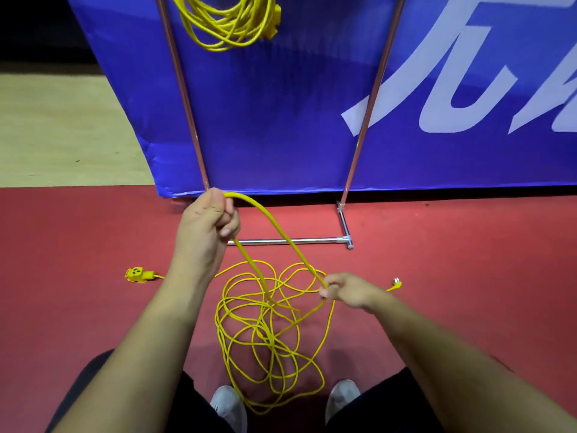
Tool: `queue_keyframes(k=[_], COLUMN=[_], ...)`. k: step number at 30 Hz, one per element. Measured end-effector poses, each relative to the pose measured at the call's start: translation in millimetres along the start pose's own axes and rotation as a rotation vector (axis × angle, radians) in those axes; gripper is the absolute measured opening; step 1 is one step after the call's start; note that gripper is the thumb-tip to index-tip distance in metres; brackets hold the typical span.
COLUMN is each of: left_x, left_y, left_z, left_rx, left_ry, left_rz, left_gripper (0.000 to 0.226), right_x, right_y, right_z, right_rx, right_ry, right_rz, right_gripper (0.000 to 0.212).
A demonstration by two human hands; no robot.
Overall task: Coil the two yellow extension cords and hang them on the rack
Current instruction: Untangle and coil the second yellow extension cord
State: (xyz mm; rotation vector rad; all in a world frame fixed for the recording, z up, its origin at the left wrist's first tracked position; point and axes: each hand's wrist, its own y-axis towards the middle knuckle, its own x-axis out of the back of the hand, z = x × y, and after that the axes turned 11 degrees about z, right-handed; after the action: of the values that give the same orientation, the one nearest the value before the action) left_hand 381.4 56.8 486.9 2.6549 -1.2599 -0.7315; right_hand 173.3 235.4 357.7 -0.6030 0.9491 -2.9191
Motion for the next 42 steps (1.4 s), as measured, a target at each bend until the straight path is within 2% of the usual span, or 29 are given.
queue_keyframes(k=[2,4,6,7,8,10,12,14,16,17,19,20,21,22,23,24,25,27,28,29,32,34,37,40,42], left_x=[15,36,60,67,68,62,47,24,4,-2,-4,-4,-2,-1,1,-4,-9,-23,-32,-41,-54,-51,-52,-47,-38], left_y=[5,7,7,7,6,7,8,7,6,7,9,6,1,-5,-12,-17,-20,-20,-17,-14,-11,-9,-3,6,12], left_z=[9,23,45,55,62,68,69,64,60,58,48,38,34,29,29,28,29,39,42,42,44,35,3,-32,-52], left_rx=[0.048,0.119,0.282,0.406,0.501,0.538,0.424,0.275,0.149,0.126,0.252,0.424,0.631,0.795,0.856,0.846,0.746,0.349,0.223,0.198,0.348,0.281,0.119,0.0,-0.052], left_ry=[0.194,0.522,1.002,1.207,1.332,1.391,1.296,1.041,0.883,0.866,0.852,0.913,1.009,1.06,1.044,0.975,0.918,0.93,0.929,0.893,0.687,0.48,0.199,0.052,0.064], left_rz=[-0.126,-0.225,-0.242,-0.221,-0.202,-0.193,-0.131,0.012,0.064,0.025,-0.062,-0.028,0.099,0.29,0.45,0.557,0.587,0.448,0.376,0.37,0.475,0.384,0.19,0.162,0.139], left_gripper=[0.042,0.039,0.038,0.037,0.036,0.029,0.029,0.054,0.077,0.08,0.065,0.047,0.029,0.024,0.028,0.03,0.028,0.026,0.029,0.034,0.038,0.037,0.029,0.031,0.036], right_x=[15,45,80,94,101,97,80,60,48,46,47,49,53,57,60,60,58,50,45,42,42,39,24,-1,-19], right_y=[-2,-13,-40,-58,-76,-106,-119,-117,-111,-107,-99,-93,-88,-83,-80,-77,-75,-74,-75,-76,-78,-74,-49,-19,-2], right_z=[8,38,84,109,132,169,187,189,184,179,169,163,155,147,141,136,134,135,138,140,138,125,82,37,16], right_rx=[0.054,0.16,0.334,0.423,0.503,0.592,0.561,0.526,0.519,0.495,0.39,0.327,0.256,0.185,0.128,0.085,0.063,0.096,0.154,0.221,0.329,0.344,0.304,0.168,0.08], right_ry=[0.2,0.408,0.448,0.382,0.275,0.058,-0.18,-0.369,-0.381,-0.376,-0.462,-0.529,-0.578,-0.604,-0.619,-0.627,-0.639,-0.615,-0.56,-0.461,-0.112,-0.013,-0.056,-0.123,-0.128], right_rz=[-0.181,-0.477,-0.777,-0.865,-0.887,-0.791,-0.635,-0.478,-0.35,-0.296,-0.255,-0.294,-0.358,-0.415,-0.437,-0.417,-0.37,-0.266,-0.236,-0.236,-0.252,-0.193,-0.106,-0.043,0.032], right_gripper=[0.016,0.015,0.015,0.012,0.013,0.016,0.014,0.013,0.011,0.011,0.015,0.017,0.018,0.019,0.02,0.021,0.021,0.019,0.021,0.022,0.018,0.023,0.021,0.025,0.028])
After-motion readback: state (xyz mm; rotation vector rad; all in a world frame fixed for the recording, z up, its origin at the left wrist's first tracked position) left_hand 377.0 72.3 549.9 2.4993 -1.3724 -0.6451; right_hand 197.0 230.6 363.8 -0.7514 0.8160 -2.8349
